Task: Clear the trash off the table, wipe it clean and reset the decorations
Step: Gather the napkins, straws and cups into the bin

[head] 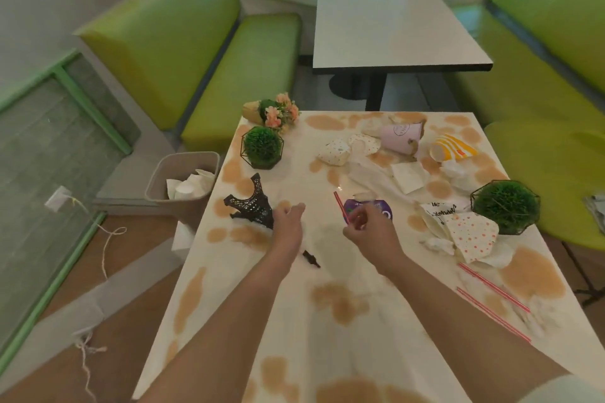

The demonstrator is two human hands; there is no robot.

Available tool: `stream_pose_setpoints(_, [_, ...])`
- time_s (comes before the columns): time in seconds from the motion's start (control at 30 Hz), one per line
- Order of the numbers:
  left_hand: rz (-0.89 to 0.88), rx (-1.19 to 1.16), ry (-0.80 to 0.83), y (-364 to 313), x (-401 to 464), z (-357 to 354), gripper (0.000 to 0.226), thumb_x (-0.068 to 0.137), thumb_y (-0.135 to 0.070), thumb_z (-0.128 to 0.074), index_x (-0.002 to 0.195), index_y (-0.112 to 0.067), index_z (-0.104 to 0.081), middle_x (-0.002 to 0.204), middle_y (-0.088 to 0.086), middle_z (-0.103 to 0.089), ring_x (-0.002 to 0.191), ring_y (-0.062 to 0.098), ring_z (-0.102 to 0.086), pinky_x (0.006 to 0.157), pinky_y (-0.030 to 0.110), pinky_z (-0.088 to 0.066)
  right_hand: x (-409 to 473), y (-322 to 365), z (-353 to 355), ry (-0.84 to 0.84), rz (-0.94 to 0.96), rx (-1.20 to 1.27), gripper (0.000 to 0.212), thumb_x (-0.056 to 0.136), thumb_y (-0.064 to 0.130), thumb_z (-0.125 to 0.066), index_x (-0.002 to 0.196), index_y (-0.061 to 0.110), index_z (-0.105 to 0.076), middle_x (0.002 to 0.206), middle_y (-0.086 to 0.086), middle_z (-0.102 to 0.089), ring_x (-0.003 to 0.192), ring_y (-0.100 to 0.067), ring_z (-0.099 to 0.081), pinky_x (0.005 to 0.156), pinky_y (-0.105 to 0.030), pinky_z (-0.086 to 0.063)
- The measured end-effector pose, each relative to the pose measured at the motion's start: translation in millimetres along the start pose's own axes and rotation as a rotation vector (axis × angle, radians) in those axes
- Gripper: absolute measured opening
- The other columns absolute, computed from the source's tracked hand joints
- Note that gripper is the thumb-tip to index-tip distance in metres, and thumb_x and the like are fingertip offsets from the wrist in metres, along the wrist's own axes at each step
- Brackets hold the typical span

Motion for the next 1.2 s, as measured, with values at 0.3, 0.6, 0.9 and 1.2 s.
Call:
stream_pose_setpoints(0.3, [-0.223, 0.150, -0.026, -50.4, 82.5, 142.6, 0.044, 0.094, -0.007, -0.043, 0.135, -0.021, -0.052, 0.117, 0.007, -0.058, 0.101, 0.020, -0.055, 0.074, 0.026, -0.045, 36.9, 133.4, -109.6, 0.047, 0.110, 0.158, 0.015, 0.086, 0.013, -0.064, 0.099, 0.021, -0.064, 0.083, 0.002, -0.062, 0.063, -0.011, -0.053, 0.055, -0.023, -0.040])
stream_pose_setpoints(0.6, [-0.237, 0.478, -0.182, -59.2, 212.9, 282.8, 0.036, 0.095, -0.001, -0.049, 0.120, -0.019, -0.068, 0.121, 0.008, -0.066, 0.108, 0.026, -0.060, 0.092, 0.032, -0.049, 98.4, 217.8, -249.7, 0.155, 0.161, 0.046, 0.011, 0.092, 0.014, -0.061, 0.101, 0.019, -0.063, 0.084, 0.001, -0.062, 0.071, -0.014, -0.058, 0.057, -0.024, -0.044])
stream_pose_setpoints(0.9, [-0.199, 0.399, -0.330, -40.3, 291.2, 329.0, 0.014, 0.088, -0.020, -0.067, 0.101, -0.025, -0.071, 0.103, -0.003, -0.068, 0.089, 0.014, -0.062, 0.074, 0.026, -0.045, 148.5, 223.9, -332.6, 0.195, 0.070, -0.108, 0.013, 0.092, 0.019, -0.065, 0.105, 0.019, -0.063, 0.081, 0.007, -0.057, 0.068, -0.005, -0.052, 0.050, -0.017, -0.038])
stream_pose_setpoints(1.2, [0.007, 0.567, -0.171, -18.7, 310.9, 334.9, 0.050, 0.093, -0.025, -0.055, 0.142, -0.024, -0.046, 0.141, 0.001, -0.053, 0.125, 0.022, -0.052, 0.092, 0.027, -0.041, 174.7, 220.3, -377.9, 0.244, 0.002, -0.115, 0.030, 0.096, 0.025, -0.057, 0.125, 0.017, -0.059, 0.114, -0.001, -0.066, 0.102, -0.019, -0.063, 0.078, -0.025, -0.045])
Point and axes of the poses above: each hand's wrist, its own x-axis towards the middle knuckle, its own z-axis out of the back of the hand, y = z × x, the point moved 2 cm from there along x, towards the middle knuckle
